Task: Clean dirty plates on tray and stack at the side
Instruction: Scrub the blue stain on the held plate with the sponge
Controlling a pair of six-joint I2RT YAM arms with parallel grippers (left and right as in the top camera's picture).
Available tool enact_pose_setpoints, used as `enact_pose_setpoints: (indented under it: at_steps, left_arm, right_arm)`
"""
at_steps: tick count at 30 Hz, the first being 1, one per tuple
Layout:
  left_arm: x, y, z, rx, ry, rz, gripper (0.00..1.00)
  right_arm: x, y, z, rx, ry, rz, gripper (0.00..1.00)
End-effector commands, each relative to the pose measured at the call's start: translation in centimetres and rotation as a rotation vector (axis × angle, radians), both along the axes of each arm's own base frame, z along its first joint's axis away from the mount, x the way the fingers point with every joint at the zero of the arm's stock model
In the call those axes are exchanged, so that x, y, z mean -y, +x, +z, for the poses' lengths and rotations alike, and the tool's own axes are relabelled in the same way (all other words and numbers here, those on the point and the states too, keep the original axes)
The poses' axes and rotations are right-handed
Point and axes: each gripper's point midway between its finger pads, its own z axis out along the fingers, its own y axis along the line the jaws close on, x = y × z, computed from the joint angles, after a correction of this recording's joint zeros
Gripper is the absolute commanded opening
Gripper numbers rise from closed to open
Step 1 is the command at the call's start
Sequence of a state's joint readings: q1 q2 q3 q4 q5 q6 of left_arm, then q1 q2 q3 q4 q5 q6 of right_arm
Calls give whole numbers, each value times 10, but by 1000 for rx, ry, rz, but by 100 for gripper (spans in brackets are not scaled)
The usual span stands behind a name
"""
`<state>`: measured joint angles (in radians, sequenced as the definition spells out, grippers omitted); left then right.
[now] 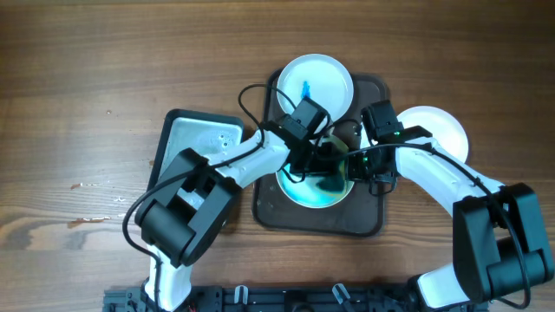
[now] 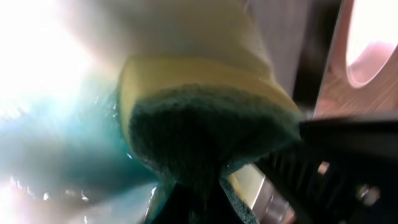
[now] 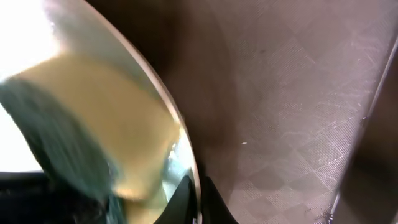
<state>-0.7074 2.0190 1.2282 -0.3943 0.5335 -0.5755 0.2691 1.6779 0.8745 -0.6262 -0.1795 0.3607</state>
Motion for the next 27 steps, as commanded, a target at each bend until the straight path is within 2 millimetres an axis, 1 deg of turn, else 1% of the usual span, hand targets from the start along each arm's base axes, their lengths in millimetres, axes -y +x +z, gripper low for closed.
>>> enact_pose_setpoints:
  at_steps: [1,2,3,5,7,9,13,16,18,20,25,26,27]
  left_arm:
    - [-18,-19,-21,-62,113,-16,4]
    - [-27,-17,-24,-55,160,1,4]
    - [-45,-13,-31,-37,247,29,4]
    - [-70,-6,-36,-7,368,71,4]
    - [-91,0,-34,21,460,119,4]
    - [-111,8,-28,65,541,154,4]
    - [-143,24,-17,156,670,214,4]
    - [-158,35,-12,206,728,248,4]
    - [-157,40,-12,223,723,257,4]
    - [-151,45,-11,245,701,264,4]
    - [-126,62,-6,330,613,281,4]
    - [-113,67,-4,347,558,283,4]
    - [-107,68,-4,345,531,280,4]
  right_arm:
    - [14,-8,-13,-29,-80,13,4]
    - [14,-8,-13,-29,-80,13,4]
    - [14,-8,-13,-29,-80,12,4]
    - [14,-8,-13,-27,-79,12,4]
    - [14,-7,-13,-24,-79,12,4]
    - [14,-7,-13,-22,-78,13,4]
    - [14,-6,-13,-21,-78,12,4]
    - [14,-6,-13,-21,-78,13,4]
    - [14,-6,-13,-21,-78,13,4]
    - [14,-6,-13,-21,-78,13,4]
    - [14,-6,-13,-19,-77,13,4]
    - [14,-6,-13,-19,-77,13,4]
    - [14,-6,-13,-19,-77,13,4]
